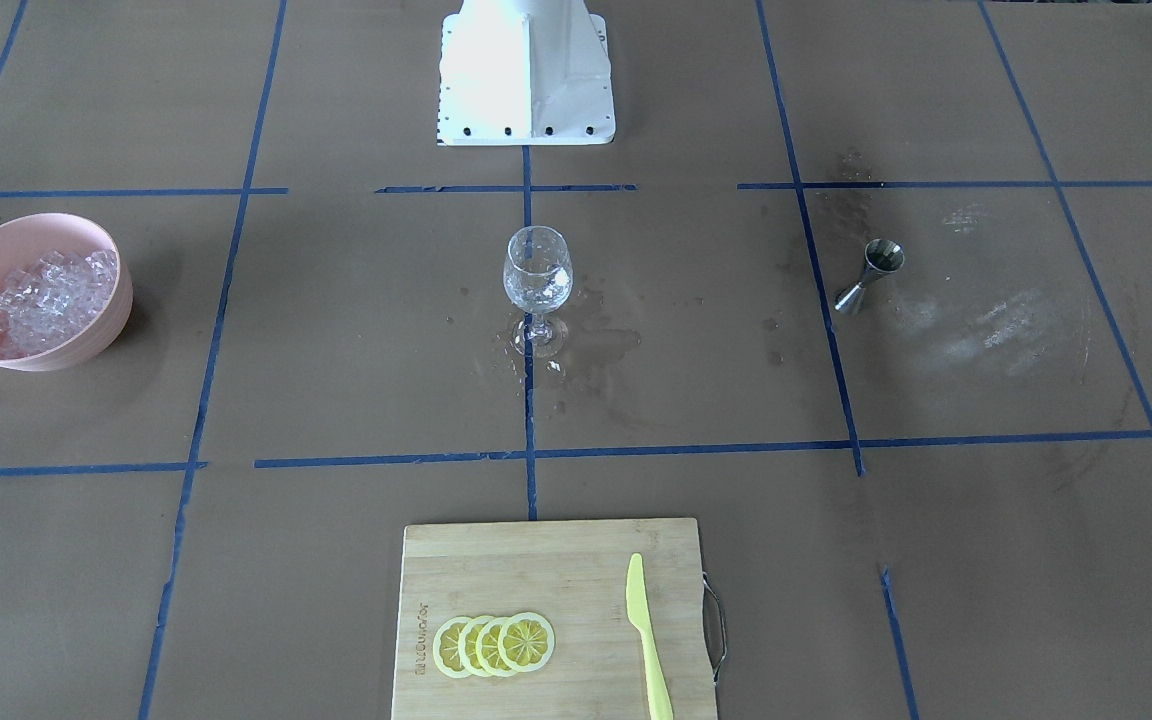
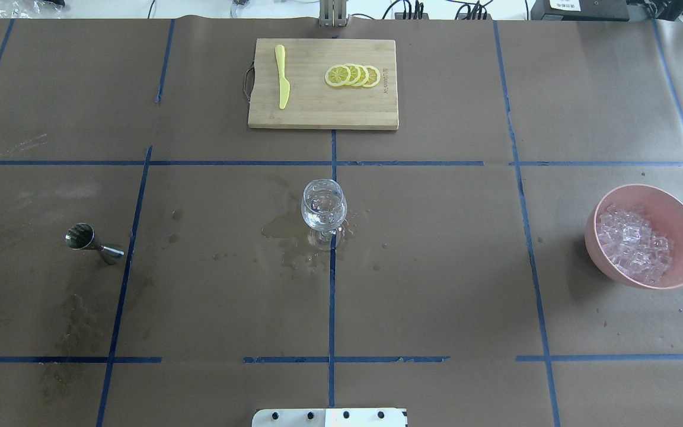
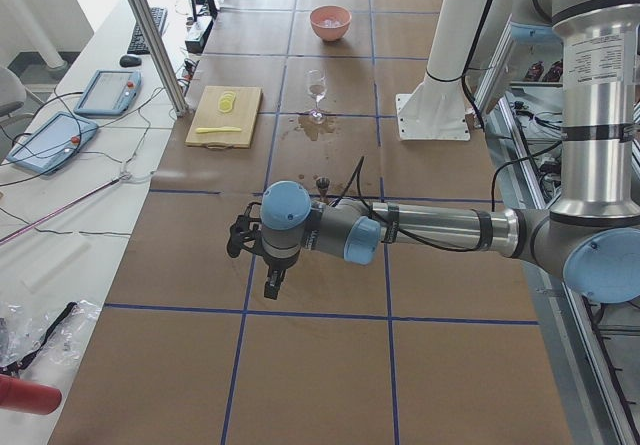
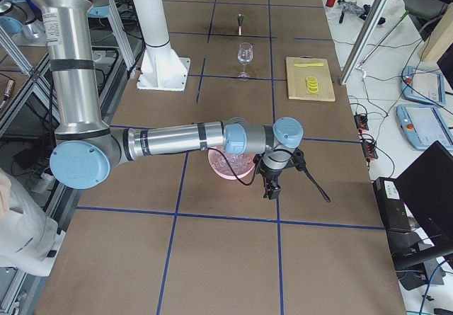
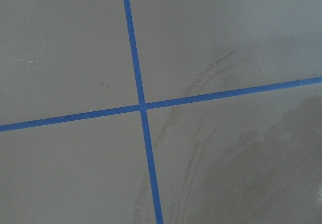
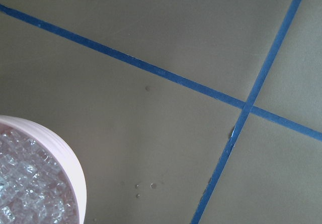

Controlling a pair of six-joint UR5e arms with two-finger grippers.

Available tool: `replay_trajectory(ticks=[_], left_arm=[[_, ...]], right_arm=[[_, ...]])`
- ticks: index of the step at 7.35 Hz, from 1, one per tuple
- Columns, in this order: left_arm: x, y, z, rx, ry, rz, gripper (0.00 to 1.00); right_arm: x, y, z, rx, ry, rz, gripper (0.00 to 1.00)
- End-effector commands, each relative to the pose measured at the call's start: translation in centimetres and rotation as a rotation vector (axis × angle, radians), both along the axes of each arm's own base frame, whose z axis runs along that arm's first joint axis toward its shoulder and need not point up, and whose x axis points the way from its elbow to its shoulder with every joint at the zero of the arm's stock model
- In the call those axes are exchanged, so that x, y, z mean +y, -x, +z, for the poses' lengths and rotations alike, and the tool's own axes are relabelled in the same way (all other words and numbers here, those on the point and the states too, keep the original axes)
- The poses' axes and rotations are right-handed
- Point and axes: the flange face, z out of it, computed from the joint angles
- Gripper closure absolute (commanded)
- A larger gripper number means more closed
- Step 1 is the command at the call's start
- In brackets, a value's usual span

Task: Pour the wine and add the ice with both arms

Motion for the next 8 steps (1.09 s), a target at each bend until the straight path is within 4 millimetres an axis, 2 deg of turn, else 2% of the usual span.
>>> replay_trajectory(ticks=[1, 2, 4, 5, 8], left_arm=[[2.3, 0.5, -1.7, 0.001, -0.029, -0.011, 0.0], [2.4, 0.6, -2.5, -0.001, -0.044, -0.013, 0.0], [2.8, 0.5, -2.2, -0.005, -0.04, -0.012, 0.0], [3.0, 0.4, -3.3, -0.001, -0.06, -0.012, 0.0], [2.7, 0.4, -4.6, -0.003, -0.127, -0.007, 0.0]], right_arm=[[-0.1, 0.1, -0.2, -0.008, -0.002, 0.0, 0.0], [-0.1, 0.1, -0.2, -0.007, -0.004, 0.0, 0.0], [-0.2, 0.1, -0.3, -0.007, -0.003, 0.001, 0.0], [-0.1, 0.1, -0.3, -0.006, -0.001, 0.005, 0.0], [-0.1, 0.0, -0.1, -0.004, 0.004, 0.007, 0.0]])
